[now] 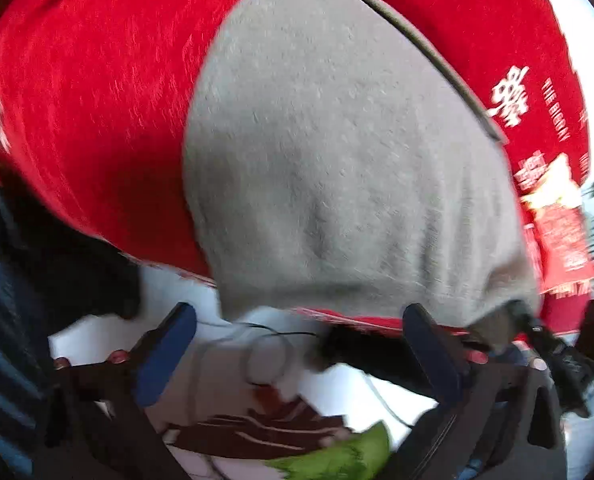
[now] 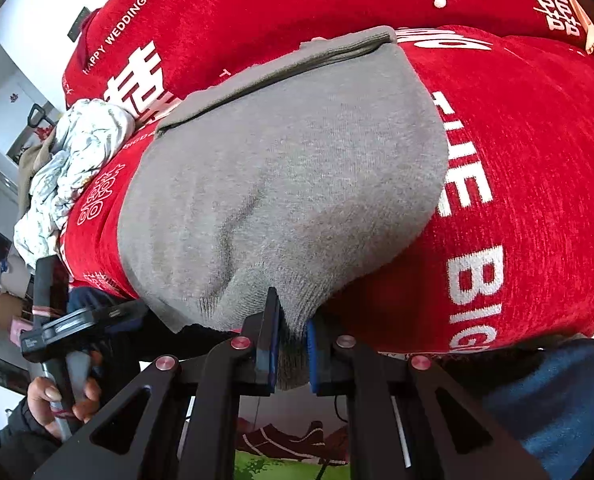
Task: Fold small clothes
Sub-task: 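Carry the held hem over the sweater body toward the collar with both grippers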
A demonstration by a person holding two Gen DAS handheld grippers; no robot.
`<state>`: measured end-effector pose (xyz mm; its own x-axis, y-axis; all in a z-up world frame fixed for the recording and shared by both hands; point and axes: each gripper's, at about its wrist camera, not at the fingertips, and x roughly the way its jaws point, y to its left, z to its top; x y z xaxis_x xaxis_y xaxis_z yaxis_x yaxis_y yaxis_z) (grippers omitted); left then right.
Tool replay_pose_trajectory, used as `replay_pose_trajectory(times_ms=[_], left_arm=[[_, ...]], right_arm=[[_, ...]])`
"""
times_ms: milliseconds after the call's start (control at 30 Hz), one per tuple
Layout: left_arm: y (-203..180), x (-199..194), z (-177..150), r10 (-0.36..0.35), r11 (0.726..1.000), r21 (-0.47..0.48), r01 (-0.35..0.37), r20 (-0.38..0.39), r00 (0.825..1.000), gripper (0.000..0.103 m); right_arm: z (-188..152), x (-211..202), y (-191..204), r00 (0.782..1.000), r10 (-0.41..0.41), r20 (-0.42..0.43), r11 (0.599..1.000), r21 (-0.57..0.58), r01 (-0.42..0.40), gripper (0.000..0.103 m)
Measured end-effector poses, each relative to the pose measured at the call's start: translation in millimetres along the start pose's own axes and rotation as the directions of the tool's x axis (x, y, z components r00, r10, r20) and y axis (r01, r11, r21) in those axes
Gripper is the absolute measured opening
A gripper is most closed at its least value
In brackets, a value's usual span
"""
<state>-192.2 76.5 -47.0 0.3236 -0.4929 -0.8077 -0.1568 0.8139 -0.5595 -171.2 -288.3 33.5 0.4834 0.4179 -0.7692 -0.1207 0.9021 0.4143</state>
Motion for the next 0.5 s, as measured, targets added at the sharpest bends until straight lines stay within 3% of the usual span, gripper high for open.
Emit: replay_pose_trajectory(times_ms=[233,267,333,400,433,500], left_arm=[[37,26,1,-0.065,0.983,-0.180,0.049,-0.084,0.994,0.102],[35,31,2,-0.100,0.980,-0.183,0.082,-0.092,0.991,0.102],[30,29,2,-0.103,0.984,-0.153,0.092,-0.067,0.992,0.102],[25,32,5,-0.095,0.987,-0.134,0.089,-0.036,0.995,0.082],[27,34,7,-0.112,0.984,-0.140,0.105,-0.041,0.993,0.058],[33,32,5,-0.171,0.972,-0.172,0.162,-0.038,0.985,0.040]], right_arm=[[0,1,-1,1.000,0.000,-0.001,1.000,0.006,0.000,0.012],[0,2,-1,1.000,-0.001,-0.002,1.000,0.006,0.001,0.012],[-1,3,-1,1.000,-0.003,-0.003,1.000,0.005,0.003,0.012],[-2,4,-1,1.000,-0.006,-0.004,1.000,0.006,0.006,0.012],[-2,4,-1,1.000,-0.006,-0.005,1.000,0.008,0.006,0.012],[-3,3,-2,1.000,-0.006,-0.004,1.000,0.007,0.006,0.012]])
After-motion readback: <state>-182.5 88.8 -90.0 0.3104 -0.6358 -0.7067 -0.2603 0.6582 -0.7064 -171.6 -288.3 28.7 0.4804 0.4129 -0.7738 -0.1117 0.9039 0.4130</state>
